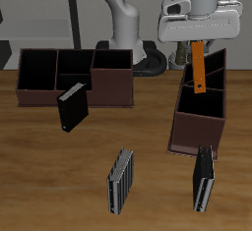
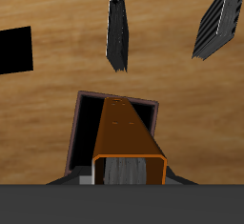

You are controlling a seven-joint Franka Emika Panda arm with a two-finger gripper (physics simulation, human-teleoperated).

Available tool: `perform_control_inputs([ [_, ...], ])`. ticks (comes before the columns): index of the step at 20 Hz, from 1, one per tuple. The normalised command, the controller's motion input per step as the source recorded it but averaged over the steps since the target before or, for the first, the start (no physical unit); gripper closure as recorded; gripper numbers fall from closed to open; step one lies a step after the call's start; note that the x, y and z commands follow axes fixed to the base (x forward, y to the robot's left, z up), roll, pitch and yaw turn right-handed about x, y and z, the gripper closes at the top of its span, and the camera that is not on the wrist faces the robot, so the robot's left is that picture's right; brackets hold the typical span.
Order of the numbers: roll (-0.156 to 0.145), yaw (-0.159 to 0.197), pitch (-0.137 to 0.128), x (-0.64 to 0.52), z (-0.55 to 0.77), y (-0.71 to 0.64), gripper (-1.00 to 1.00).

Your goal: Place the orange book into the left desk caddy's right compartment

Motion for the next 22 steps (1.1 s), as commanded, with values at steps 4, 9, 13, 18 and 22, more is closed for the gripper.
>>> perform_control_inputs([
  [4,-0.010,-0.029,0.036,0.13,-0.20,-0.03,1.00],
  [9,0.022,0.007,0.029,0.03,-0.23,0.11,1.00],
  [13,0.017,-0.024,0.032,-0.01,-0.19,0.13,1.00],
  [18,0.028,0.010,0.021,-0.08,-0.15,0.13,1.00],
  [22,-0.004,-0.001,0.010,-0.06,-0.07,0.02,1.00],
])
